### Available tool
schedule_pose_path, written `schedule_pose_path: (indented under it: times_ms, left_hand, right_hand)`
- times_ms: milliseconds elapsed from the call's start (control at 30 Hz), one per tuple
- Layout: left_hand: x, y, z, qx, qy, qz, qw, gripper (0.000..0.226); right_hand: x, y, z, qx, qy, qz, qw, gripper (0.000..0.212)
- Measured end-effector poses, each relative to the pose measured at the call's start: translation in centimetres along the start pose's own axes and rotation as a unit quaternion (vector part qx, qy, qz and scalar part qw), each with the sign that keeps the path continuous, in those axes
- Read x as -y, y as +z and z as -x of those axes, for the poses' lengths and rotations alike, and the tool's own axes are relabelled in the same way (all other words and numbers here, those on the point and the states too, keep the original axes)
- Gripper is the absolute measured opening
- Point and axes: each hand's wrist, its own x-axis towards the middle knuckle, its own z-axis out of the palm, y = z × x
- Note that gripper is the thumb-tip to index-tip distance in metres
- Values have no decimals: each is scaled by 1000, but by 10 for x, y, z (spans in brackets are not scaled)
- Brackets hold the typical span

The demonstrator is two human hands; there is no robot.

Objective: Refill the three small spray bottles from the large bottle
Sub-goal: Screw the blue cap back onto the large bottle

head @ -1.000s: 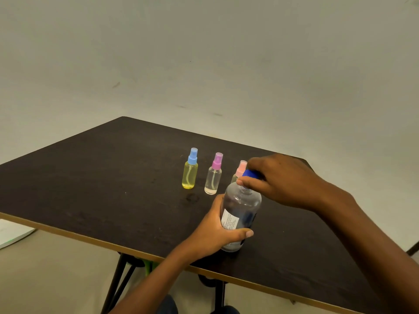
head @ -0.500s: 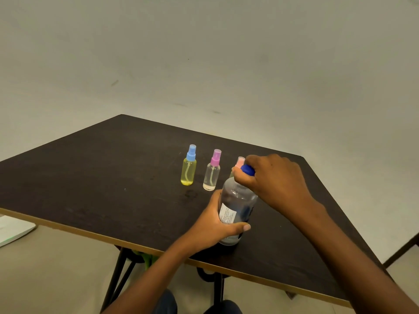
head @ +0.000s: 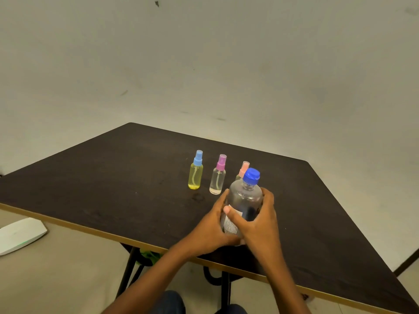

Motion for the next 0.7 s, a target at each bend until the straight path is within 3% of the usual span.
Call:
schedule_pose_path:
  times_ms: [67,167,267,400,533,700]
  left_hand:
    - [2,-12,6,28,-20,-17,999,108]
    - [-4,-32,14,19,-17,-49,998,93]
    - [-13,-46,10,-140,9,-29,990,61]
    - [-14,-62,-10,-339,34,-3,940,35]
    - [8,-78,-38,-383,15,-65,921,48]
    - [29,-77,-60,-336,-19,-117,934,77]
  right_hand:
    - [-5,5,2,-10,11,-1,1000,88]
    - [-12,8,6,7,23,-12,1000,90]
    - [-13,8,7,11,36,-14,999,82]
    - [-16,2,0,-36,48,-13,998,78]
    - [-27,-13,-22,-97,54,-23,994,79]
    - [-40,-27,-63,-155,65,-11,986,82]
